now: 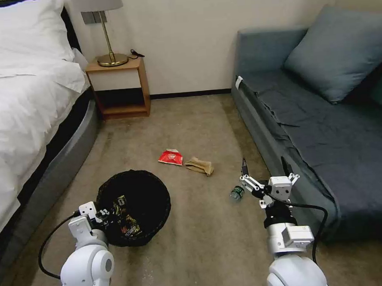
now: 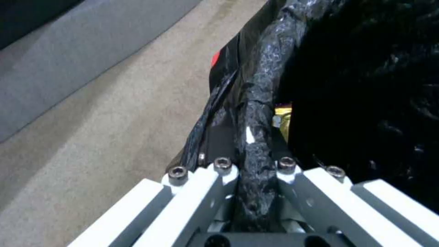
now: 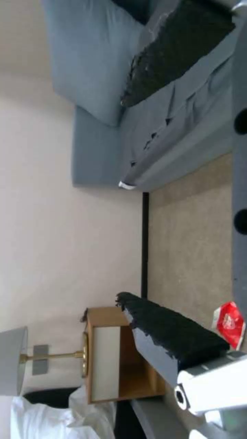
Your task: Pick up the trash bin, then pick up the garbage on the floor and place it into the trash bin.
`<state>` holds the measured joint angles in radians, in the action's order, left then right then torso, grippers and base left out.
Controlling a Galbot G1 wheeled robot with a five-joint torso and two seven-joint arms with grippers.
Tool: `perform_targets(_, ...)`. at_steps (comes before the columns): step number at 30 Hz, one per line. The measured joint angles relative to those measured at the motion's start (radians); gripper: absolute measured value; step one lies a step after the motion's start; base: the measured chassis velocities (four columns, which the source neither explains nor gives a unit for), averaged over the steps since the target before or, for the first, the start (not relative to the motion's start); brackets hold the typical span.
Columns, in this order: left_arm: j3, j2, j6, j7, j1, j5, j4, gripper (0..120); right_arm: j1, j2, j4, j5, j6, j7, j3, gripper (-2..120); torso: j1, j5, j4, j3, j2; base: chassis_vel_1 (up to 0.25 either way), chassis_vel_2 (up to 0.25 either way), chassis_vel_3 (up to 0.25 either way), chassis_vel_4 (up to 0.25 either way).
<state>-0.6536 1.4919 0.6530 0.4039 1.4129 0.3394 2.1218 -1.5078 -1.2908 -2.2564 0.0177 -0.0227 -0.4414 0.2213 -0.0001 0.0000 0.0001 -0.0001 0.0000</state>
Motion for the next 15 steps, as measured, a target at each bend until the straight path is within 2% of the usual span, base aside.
perform_targets(15,-0.004,0.004,-0.006,-0.001,-0.003,0.0,-0.002,2,0.041,0.017,0.051,-0.025,0.002,0.0,-0.007,100,0.0,0.0,-0.0001,0.0,0.0,-0.099,0.097,0.103,-0.093)
